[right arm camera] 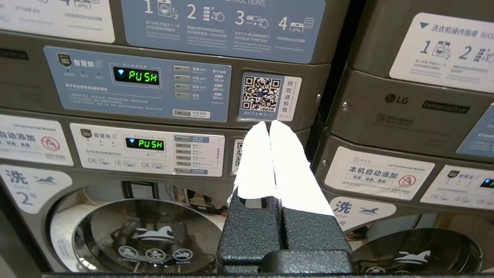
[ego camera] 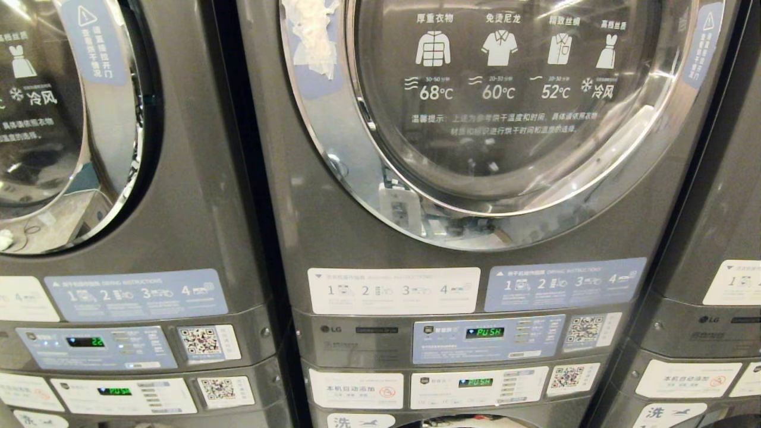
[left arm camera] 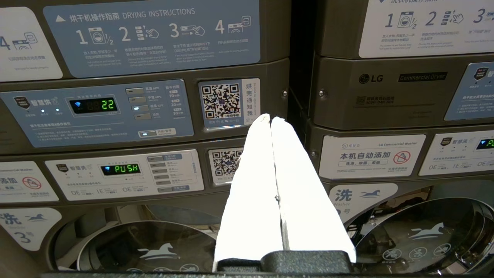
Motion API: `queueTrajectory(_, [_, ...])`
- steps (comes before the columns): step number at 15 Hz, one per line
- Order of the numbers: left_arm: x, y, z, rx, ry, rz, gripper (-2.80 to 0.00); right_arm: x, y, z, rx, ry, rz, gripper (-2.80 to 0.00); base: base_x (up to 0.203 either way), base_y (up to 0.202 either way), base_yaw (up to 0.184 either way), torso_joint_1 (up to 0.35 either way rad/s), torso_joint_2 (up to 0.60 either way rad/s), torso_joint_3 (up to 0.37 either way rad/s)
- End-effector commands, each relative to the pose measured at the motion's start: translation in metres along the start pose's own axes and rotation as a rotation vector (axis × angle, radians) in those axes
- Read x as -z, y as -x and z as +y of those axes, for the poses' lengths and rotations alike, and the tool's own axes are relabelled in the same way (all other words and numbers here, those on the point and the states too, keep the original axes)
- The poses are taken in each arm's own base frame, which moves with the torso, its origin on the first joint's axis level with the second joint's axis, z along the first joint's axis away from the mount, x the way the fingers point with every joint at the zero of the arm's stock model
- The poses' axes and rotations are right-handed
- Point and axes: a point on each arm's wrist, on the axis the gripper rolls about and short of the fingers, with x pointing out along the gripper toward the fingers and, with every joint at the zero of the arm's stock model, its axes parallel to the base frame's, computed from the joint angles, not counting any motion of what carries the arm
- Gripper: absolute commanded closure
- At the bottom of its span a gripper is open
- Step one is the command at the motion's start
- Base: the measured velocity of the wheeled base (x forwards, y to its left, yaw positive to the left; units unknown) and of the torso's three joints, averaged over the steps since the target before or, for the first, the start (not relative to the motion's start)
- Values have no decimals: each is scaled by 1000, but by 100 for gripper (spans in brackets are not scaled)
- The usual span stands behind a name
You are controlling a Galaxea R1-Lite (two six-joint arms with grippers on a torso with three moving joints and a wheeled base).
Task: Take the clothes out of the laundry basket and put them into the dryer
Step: Open the dryer
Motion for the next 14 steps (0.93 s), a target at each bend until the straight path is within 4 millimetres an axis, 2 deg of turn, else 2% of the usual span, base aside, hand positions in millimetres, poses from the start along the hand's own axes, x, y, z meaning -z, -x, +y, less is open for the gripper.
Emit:
queueTrajectory(1, [0, 0, 0, 0, 0, 2, 0, -1, 0, 0, -4, 17, -4, 0, 0, 0, 0, 0, 0, 0])
queueTrajectory(3, [0, 0, 0, -1, 0, 1, 0, -7, 2, -1, 3, 7, -29, 0, 0, 0, 0, 0, 0, 0])
queueTrajectory(4, [0, 0, 0, 0, 0, 0, 0, -21, 6, -3, 9, 1, -70, 0, 0, 0, 0, 0, 0, 0])
queueTrajectory(6, [0, 0, 0, -2, 0, 0, 0, -71, 14, -9, 14, -17, -138, 0, 0, 0, 0, 0, 0, 0])
queueTrajectory(7, [0, 0, 0, -2, 0, 0, 0, -102, 11, -13, 12, -36, -138, 0, 0, 0, 0, 0, 0, 0])
queueTrajectory(8, [0, 0, 0, -1, 0, -1, 0, -136, 0, -18, 10, -54, -125, 0, 0, 0, 0, 0, 0, 0])
queueTrajectory(10, [0, 0, 0, 0, 0, 0, 0, -203, -36, -27, 5, -85, -108, 0, 0, 0, 0, 0, 0, 0])
queueTrajectory(12, [0, 0, 0, -2, 0, 0, 0, -240, -82, -32, -42, -108, -60, 0, 0, 0, 0, 0, 0, 0])
queueTrajectory(13, [0, 0, 0, 0, 0, 1, 0, -253, -98, -31, -98, -117, -59, -280, 0, 0, 0, 0, 0, 0])
queueTrajectory(14, [0, 0, 0, -1, 0, 0, 0, -261, -107, -27, -185, -126, -60, -280, 0, 0, 0, 0, 0, 0])
